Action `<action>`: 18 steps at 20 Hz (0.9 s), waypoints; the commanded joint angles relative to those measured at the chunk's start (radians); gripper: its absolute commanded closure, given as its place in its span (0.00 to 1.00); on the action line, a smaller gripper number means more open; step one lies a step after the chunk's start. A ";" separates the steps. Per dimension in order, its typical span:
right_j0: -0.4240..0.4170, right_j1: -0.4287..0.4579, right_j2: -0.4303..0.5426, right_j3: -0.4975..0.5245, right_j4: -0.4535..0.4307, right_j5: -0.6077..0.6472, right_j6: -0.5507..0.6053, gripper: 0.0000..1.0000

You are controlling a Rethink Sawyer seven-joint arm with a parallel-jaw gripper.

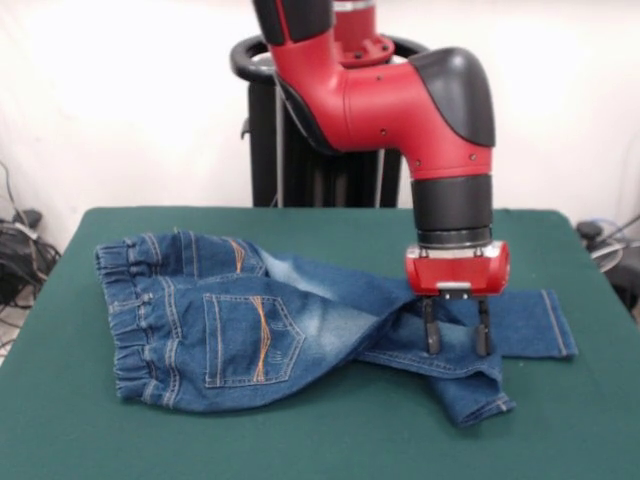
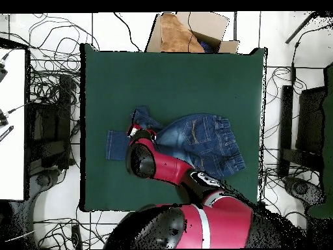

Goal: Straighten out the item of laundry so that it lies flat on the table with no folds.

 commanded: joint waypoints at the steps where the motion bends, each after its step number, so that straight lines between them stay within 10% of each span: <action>1: 0.041 0.008 -0.016 0.000 0.070 0.134 0.191 0.00; 18: -0.014 -0.061 0.098 0.020 0.142 0.117 0.305 0.00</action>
